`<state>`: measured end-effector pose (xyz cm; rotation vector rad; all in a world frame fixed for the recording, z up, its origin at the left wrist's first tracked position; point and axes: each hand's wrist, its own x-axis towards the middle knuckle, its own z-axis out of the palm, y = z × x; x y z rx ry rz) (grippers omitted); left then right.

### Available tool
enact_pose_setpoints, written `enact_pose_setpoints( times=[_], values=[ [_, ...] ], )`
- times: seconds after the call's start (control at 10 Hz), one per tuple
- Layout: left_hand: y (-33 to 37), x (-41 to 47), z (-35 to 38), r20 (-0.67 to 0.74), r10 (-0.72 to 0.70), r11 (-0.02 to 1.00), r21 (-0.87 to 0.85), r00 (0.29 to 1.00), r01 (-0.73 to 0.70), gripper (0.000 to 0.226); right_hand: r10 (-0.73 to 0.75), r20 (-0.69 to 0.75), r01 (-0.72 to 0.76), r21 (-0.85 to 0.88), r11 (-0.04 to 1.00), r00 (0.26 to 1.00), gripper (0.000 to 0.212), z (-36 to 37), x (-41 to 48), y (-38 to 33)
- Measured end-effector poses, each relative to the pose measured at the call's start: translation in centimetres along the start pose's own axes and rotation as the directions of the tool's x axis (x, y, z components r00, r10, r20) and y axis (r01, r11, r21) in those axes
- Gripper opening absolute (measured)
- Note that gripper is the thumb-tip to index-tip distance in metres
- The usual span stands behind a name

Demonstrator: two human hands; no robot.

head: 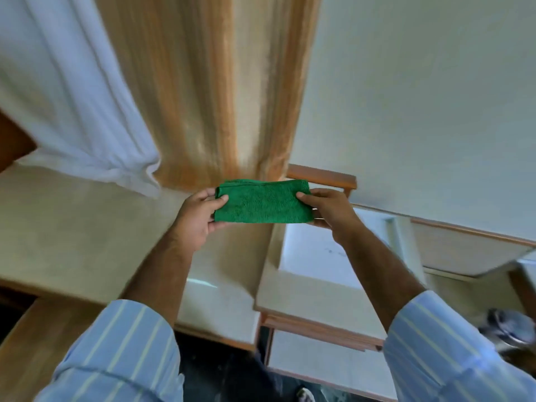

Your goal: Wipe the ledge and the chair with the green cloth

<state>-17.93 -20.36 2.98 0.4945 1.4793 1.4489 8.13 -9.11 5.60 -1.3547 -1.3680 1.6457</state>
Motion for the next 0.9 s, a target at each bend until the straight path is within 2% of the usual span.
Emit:
enact_pose_setpoints(
  times=[0.1,0.2,0.3,0.4,0.5,0.6,0.7,0.8,0.9],
  values=[
    [-1.9,1.9,6.9,0.034,-0.02,1.0,0.014,0.999,0.019,0.028,-0.01,-0.098,0.003,-0.074,0.997,0.995,0.023,-7.1,1.5,0.5],
    [-4.2,3.4,12.5,0.01,-0.032,0.994,0.101,0.999,0.031,0.028,-0.012,-0.169,-0.02,-0.192,0.981,0.986,0.028,-12.9,3.1,1.8],
    [-6.7,4.6,16.8,-0.022,-0.027,0.967,0.251,0.999,0.031,0.035,0.01,-0.227,-0.097,-0.377,0.921,0.974,0.019,-17.0,4.5,4.2],
    [-9.0,5.5,19.7,-0.014,0.011,0.893,0.451,1.0,-0.004,0.029,-0.019,-0.247,-0.148,-0.638,0.756,0.969,0.019,-19.1,5.4,7.3],
    [-10.9,5.8,21.1,0.062,0.076,0.686,0.721,0.995,-0.098,0.025,0.029,-0.236,-0.193,-0.713,0.674,0.971,0.027,-19.7,5.7,10.2],
    [-12.5,5.8,21.3,0.113,0.106,0.459,0.876,0.988,-0.15,0.023,0.061,-0.224,-0.212,-0.747,0.63,0.973,0.029,-19.8,6.1,12.5],
    [-13.1,5.8,21.2,0.117,0.134,0.304,0.94,0.984,-0.153,0.023,0.052,-0.223,-0.211,-0.787,0.58,0.973,0.034,-19.9,6.2,13.1],
    [-12.5,6.3,21.2,0.143,0.151,0.251,0.952,0.978,-0.178,0.04,-0.06,-0.187,-0.14,-0.878,0.459,0.98,0.054,-20.4,6.4,12.4],
    [-9.3,7.0,22.0,0.229,0.199,0.22,0.937,0.953,-0.271,0.058,-0.264,-0.071,0.023,-0.942,0.336,0.962,0.072,-21.0,7.3,8.3]
  ],
)
